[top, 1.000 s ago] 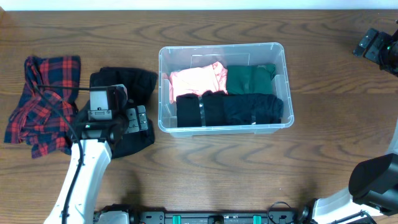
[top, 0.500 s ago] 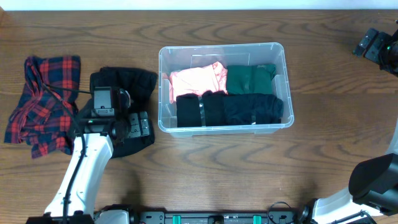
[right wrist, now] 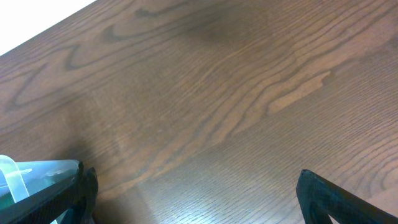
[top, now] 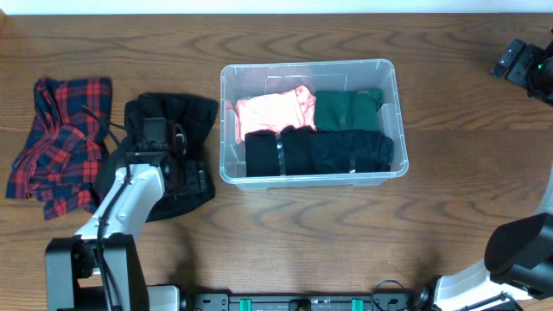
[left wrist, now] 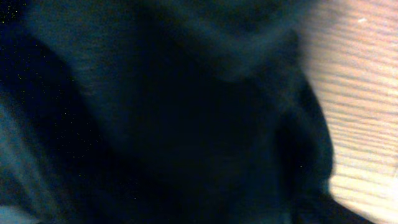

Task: Pack container
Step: 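Reach the left gripper to the black jacket and grasp it, then carry the black jacket over the bin and lower it on top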

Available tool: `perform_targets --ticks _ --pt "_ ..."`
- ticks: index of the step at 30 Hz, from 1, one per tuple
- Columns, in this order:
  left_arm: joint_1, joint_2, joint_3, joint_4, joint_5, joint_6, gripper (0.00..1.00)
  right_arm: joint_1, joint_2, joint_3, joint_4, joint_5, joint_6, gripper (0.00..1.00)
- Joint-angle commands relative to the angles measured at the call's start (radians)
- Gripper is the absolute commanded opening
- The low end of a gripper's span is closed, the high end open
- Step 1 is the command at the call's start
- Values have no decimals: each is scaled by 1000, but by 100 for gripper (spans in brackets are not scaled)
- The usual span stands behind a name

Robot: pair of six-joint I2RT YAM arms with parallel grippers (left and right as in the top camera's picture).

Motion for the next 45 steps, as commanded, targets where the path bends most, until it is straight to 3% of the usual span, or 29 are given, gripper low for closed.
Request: perform_targets --ticks 1,4,15,28,39,45 --pt "1 20 11 24 1 -3 42 -4 -4 12 -2 6 14 99" --pt "1 20 11 29 0 -3 6 -4 -4 12 -2 6 14 99" --pt "1 -104 74 -35 -27 4 6 -4 -4 12 -2 6 14 99" --pt "1 -315 389 -212 -304 317 6 -4 -4 12 -2 6 14 99" --pt "-2 -376 578 -213 -298 429 6 -4 -4 12 -2 6 14 99" --pt "-41 -404 636 -210 -84 491 6 -4 -4 12 -2 6 14 99"
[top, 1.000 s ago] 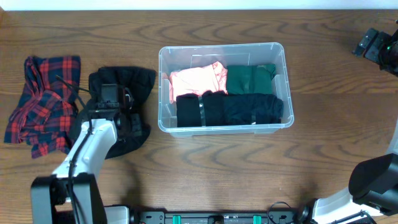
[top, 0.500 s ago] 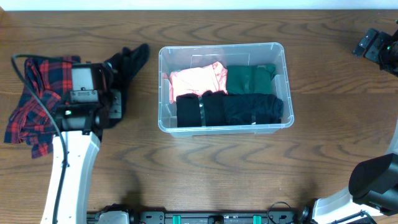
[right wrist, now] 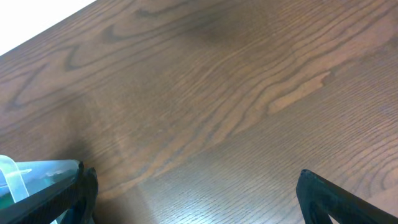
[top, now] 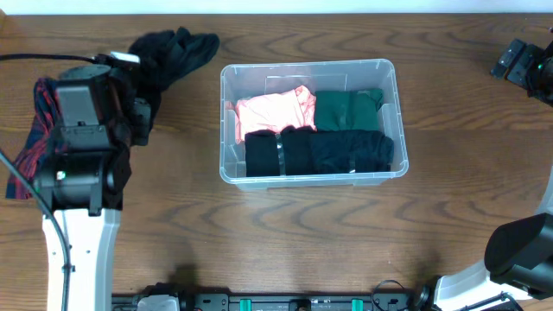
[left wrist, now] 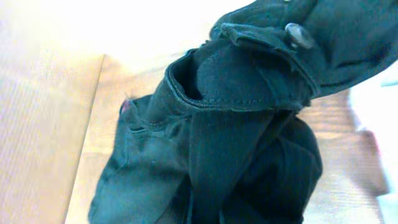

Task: Pack container
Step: 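Carry the black jacket over the bin and lower it on top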

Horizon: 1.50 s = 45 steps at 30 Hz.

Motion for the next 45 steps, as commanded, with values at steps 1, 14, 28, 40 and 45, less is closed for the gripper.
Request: perform_targets --ticks 1,14,28,40,45 --pt "-58 -54 75 29 169 80 6 -4 -4 12 -2 6 14 99" --pt "-478 -43 75 66 194 199 6 -4 -4 12 -2 6 14 99" --pt "-695 197 75 222 98 36 6 -4 -4 12 -2 6 14 99" --pt "-699 276 75 356 -25 -148 6 -4 -4 12 -2 6 14 99" --pt "-698 276 75 373 -80 -224 6 -4 -4 12 -2 6 14 99"
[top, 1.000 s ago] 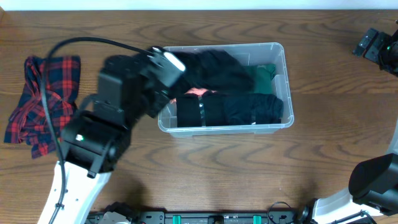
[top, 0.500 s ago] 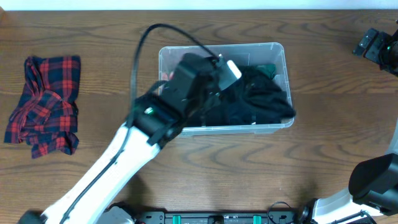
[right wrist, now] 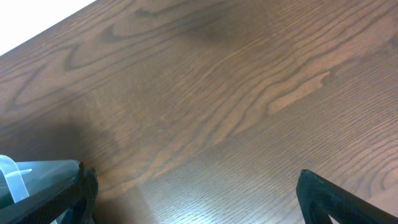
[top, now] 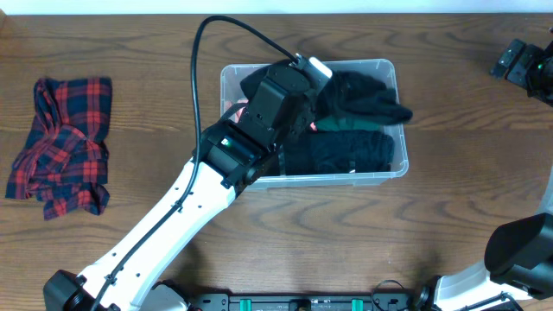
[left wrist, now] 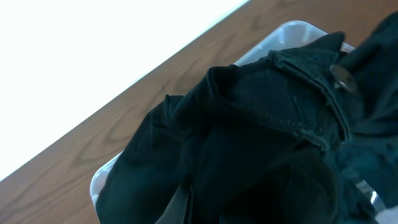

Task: Pack container
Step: 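Carry the black jacket over the bin and lower it on top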

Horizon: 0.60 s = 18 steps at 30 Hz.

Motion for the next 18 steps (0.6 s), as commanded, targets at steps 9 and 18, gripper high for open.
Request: perform_targets --ticks 9,18 --pt "2 18 48 43 -70 -100 6 -4 -4 12 -2 6 14 99" --pt "7 55 48 35 -75 -100 6 -4 -4 12 -2 6 14 99"
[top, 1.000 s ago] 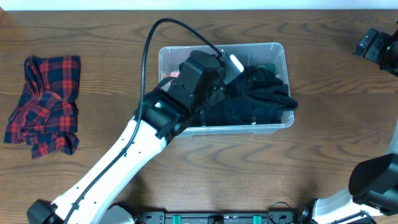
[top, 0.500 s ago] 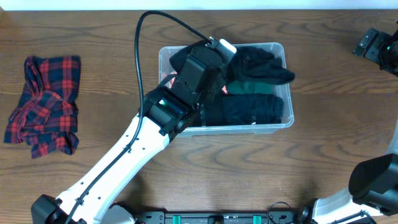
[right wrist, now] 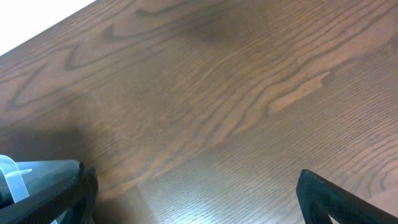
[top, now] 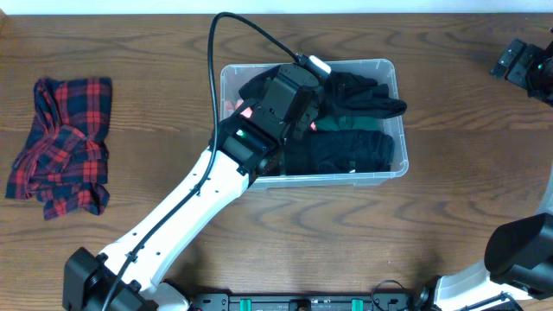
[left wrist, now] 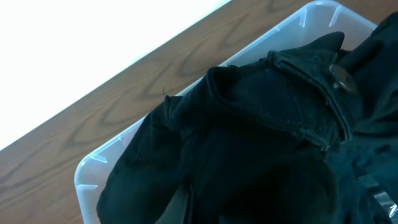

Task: Pack container
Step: 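Carry the black jacket over the bin and lower it on top, then release the jacket and push it down into the bin with the left gripper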

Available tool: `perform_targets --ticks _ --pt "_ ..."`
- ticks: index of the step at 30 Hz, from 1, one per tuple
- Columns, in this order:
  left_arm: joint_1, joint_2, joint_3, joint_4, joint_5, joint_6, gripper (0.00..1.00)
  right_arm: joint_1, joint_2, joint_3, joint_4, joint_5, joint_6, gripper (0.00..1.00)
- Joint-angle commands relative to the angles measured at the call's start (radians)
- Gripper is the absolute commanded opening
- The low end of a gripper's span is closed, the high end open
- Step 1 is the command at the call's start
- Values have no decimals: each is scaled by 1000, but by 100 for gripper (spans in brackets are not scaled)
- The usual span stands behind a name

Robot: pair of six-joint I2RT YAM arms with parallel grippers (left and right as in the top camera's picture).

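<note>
A clear plastic container (top: 396, 168) stands mid-table, holding folded pink, green (top: 346, 121) and black clothes. My left gripper (top: 304, 95) hangs over its back half, shut on a black garment (top: 367, 93) that drapes across the back of the container toward its right rim. In the left wrist view that black garment (left wrist: 249, 143) fills the frame, button uppermost, and hides the fingers; the container rim (left wrist: 93, 174) shows below it. The right gripper (right wrist: 196, 186) rests open above bare wood at the far right.
A crumpled red plaid shirt (top: 60, 142) lies on the wooden table (top: 467, 216) at the far left. The left arm reaches diagonally from the front left edge up to the container. The right arm's base (top: 523, 246) sits at the right edge.
The left gripper and the black garment have sunk a little lower into the container's back half; the garment's trailing end sits nearer the right rim. The right arm has not moved.
First my left gripper was down on the black garment lying beside the plaid shirt. Then it held the garment lifted at the table's back left. Later it carried the garment over the container, and now holds it lower inside.
</note>
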Motion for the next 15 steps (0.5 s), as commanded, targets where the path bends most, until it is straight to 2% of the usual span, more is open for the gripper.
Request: perform_targets --ticks 1,7,10,12,13,15 --pt "10 -27 48 18 -32 -34 6 -4 -4 13 -2 6 14 99" --pt "25 -27 48 2 -32 -34 6 -4 -4 12 -2 6 14 99" --pt "25 -27 48 2 -32 -34 34 -4 -4 12 -2 6 14 99" --pt "25 -29 48 3 -32 -34 47 -4 -4 13 -2 6 14 99" --pt "25 -33 48 3 -32 -34 51 -4 -4 12 -2 6 14 99" --pt "25 -48 48 3 -31 -34 53 -4 -4 12 -2 6 14 99"
